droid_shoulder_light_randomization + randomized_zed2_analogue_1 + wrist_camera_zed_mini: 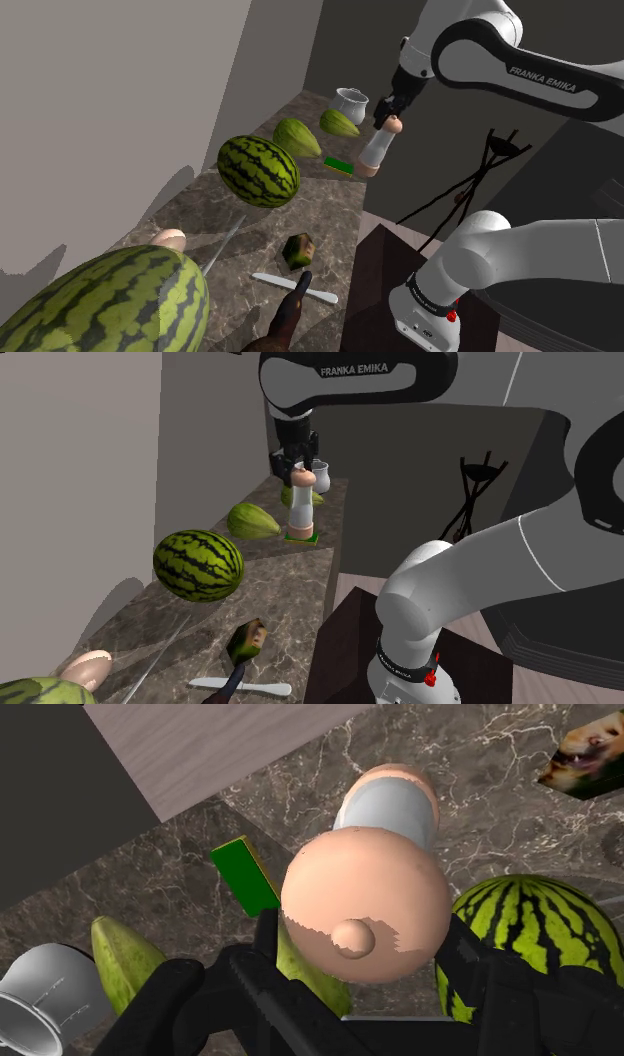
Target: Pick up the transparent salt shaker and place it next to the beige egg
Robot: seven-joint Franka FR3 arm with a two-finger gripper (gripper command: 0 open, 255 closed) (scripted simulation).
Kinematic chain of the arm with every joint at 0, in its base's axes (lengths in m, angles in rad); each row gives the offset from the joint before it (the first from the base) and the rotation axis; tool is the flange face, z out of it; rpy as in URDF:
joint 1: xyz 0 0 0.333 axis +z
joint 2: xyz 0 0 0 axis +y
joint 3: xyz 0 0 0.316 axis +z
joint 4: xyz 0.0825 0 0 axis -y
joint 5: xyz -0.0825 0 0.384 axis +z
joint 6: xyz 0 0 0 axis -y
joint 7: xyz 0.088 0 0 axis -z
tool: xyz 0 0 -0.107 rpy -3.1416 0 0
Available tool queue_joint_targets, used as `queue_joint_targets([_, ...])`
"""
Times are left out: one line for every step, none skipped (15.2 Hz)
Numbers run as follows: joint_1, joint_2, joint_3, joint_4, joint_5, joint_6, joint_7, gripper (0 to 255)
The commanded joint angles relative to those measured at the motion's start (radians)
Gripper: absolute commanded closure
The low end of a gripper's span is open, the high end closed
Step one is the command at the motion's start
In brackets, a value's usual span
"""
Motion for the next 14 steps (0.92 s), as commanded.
queue_joint_targets([-0.001,0.011,0.001,0.035,0.001,-0.024,-0.005,255])
queue_joint_targets([-0.002,0.015,0.002,0.051,0.001,-0.036,-0.008,255])
queue_joint_targets([-0.003,0.019,0.002,0.068,0.001,-0.047,-0.011,255])
queue_joint_targets([-0.003,0.024,0.002,0.084,0.001,-0.059,-0.013,255])
queue_joint_targets([-0.004,0.028,0.003,0.101,0.002,-0.071,-0.016,255])
queue_joint_targets([-0.004,0.031,0.003,0.11,0.002,-0.077,-0.018,255])
queue_joint_targets([-0.001,0.053,0.023,0.127,0.009,-0.077,0.004,255])
queue_joint_targets([0.002,0.077,0.042,0.145,0.017,-0.076,0.025,255])
queue_joint_targets([0.005,0.101,0.062,0.165,0.023,-0.076,0.047,255])
queue_joint_targets([0.007,0.126,0.082,0.185,0.028,-0.076,0.068,255])
queue_joint_targets([0.009,0.152,0.101,0.207,0.033,-0.077,0.089,255])
queue_joint_targets([0.011,0.178,0.121,0.229,0.037,-0.078,0.111,255])
queue_joint_targets([0.012,0.205,0.14,0.253,0.039,-0.079,0.133,255])
queue_joint_targets([0.013,0.233,0.16,0.279,0.041,-0.081,0.154,255])
